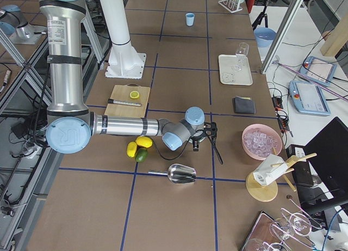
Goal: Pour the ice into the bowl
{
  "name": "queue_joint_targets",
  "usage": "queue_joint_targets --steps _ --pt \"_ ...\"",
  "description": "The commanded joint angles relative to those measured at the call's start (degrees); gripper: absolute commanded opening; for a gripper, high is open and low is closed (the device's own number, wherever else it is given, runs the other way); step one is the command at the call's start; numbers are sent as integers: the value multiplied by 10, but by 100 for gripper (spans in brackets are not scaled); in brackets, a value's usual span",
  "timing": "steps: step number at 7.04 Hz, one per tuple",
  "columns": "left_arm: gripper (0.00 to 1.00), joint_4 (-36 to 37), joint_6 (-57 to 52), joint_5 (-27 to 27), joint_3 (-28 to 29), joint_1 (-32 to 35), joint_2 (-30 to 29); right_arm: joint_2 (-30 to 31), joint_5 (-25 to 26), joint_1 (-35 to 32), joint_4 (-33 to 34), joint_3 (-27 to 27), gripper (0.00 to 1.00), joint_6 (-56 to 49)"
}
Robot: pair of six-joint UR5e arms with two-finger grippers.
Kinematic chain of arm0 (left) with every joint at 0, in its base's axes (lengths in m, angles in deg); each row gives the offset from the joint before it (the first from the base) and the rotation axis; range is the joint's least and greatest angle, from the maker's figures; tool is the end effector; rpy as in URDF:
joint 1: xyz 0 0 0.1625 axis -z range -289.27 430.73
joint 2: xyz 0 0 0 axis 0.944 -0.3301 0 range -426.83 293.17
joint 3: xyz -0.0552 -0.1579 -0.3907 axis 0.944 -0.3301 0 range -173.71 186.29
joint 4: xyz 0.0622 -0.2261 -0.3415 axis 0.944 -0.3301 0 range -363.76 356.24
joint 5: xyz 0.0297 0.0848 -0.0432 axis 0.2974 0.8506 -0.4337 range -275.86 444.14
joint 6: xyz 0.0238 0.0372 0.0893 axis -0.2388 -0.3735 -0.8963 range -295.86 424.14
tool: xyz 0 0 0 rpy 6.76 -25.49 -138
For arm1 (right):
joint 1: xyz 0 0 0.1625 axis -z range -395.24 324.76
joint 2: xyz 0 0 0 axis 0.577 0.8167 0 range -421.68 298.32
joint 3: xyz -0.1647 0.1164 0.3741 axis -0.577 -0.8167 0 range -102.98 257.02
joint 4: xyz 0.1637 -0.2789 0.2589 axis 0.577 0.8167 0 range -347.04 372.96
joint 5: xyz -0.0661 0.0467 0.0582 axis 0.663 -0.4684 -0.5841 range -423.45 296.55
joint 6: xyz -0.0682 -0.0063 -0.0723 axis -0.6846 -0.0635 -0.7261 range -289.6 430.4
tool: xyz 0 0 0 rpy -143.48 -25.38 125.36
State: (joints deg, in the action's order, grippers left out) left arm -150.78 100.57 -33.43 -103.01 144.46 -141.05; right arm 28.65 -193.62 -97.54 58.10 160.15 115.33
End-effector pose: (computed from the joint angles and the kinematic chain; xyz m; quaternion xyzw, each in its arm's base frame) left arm 0.0288 -0.4103 0.5041 0.3474 0.4017 -0.0285 0.8469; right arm -0.1769 -0.4856 0.6359 0.0518 -0.4414 0.0236 0.8955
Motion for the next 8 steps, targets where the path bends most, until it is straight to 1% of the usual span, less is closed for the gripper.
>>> queue_joint_targets --steps 1,2,3,4,5,6,7,8 --pt "100 -10 21 15 0 -17 0 -1 2 8 0 3 0 -3" --pt "100 -26 60 38 -2 -43 0 0 -1 7 0 8 0 -4" --pt "100 -37 110 78 -12 -86 5 2 -7 6 6 30 0 0" --pt "100 -44 138 108 -20 -116 16 4 -30 4 8 38 0 2" --pt "100 -95 179 164 -21 -166 44 3 -39 2 11 49 0 3" --pt "100 -121 204 222 -21 -215 65 -4 -51 -4 42 74 0 12" --pt "100 -150 239 282 -21 -273 92 -15 -55 -3 113 137 0 48" --pt "100 -165 286 367 -20 -349 112 -50 -60 -2 209 196 0 79"
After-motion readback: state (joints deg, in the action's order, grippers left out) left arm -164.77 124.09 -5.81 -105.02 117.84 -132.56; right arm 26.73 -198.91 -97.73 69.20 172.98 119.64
